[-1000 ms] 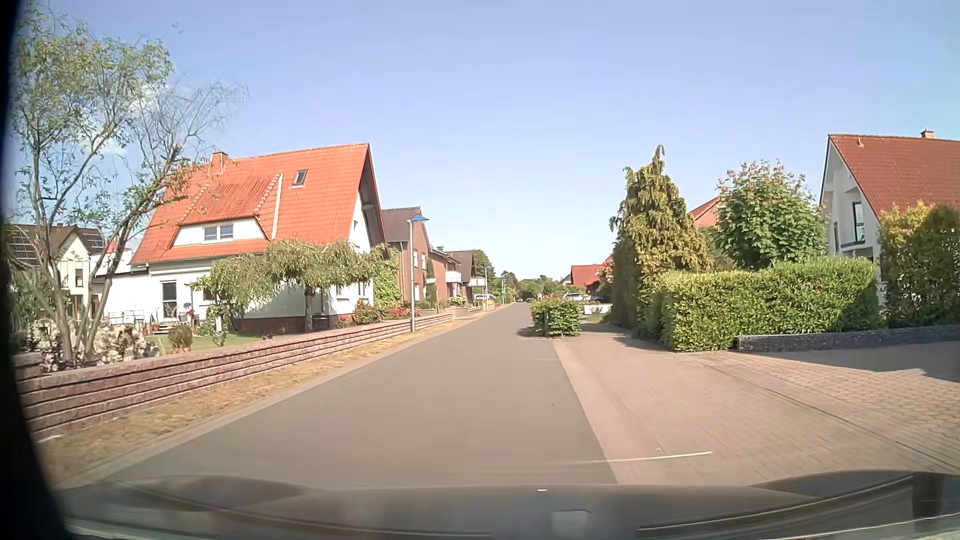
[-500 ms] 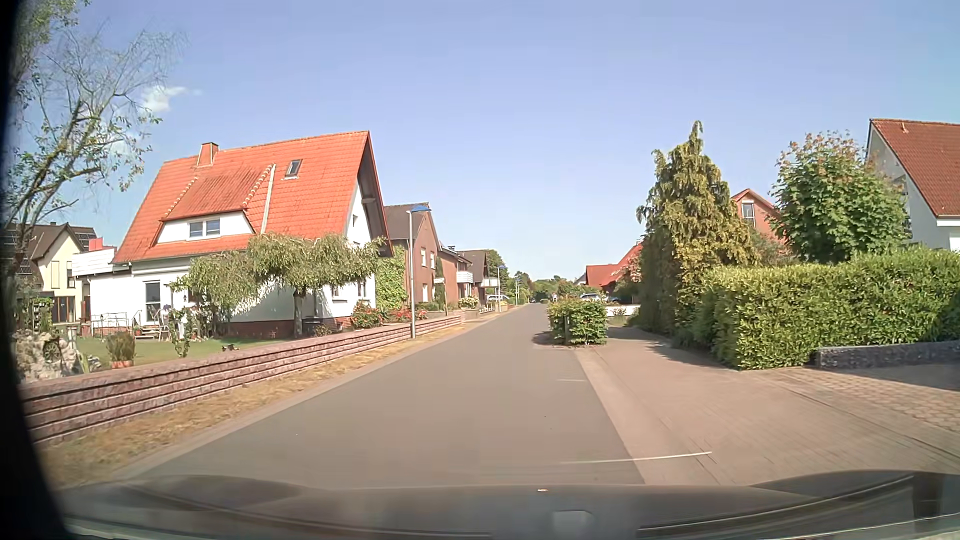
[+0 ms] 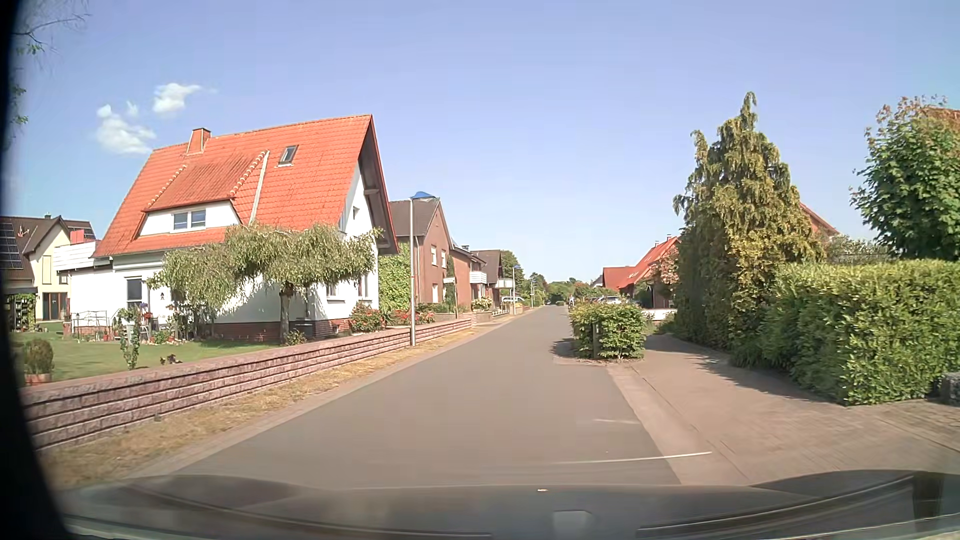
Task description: Follow the waypoints while adhering to traffic rules and regulations
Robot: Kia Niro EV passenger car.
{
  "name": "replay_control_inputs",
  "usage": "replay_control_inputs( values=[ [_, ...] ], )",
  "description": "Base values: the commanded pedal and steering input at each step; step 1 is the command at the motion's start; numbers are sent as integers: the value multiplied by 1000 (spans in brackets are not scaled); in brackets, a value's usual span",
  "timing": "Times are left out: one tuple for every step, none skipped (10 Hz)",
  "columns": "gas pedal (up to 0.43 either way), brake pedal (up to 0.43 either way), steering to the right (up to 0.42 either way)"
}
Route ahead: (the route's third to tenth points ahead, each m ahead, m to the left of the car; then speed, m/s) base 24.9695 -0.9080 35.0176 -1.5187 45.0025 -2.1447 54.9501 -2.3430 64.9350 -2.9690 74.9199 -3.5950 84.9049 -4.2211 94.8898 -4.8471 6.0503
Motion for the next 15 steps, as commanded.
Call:
replay_control_inputs(
  values=[
    [130, 6, -36],
    [130, 6, -36],
    [130, 6, -36],
    [130, 6, -35],
    [130, 6, -31],
    [130, 6, -25],
    [118, 6, -19],
    [118, 6, -12],
    [118, 6, -8],
    [118, 6, -4],
    [118, 6, -2],
    [118, 6, 0],
    [118, 6, 6],
    [118, 6, 15],
    [118, 6, 22]
  ],
)
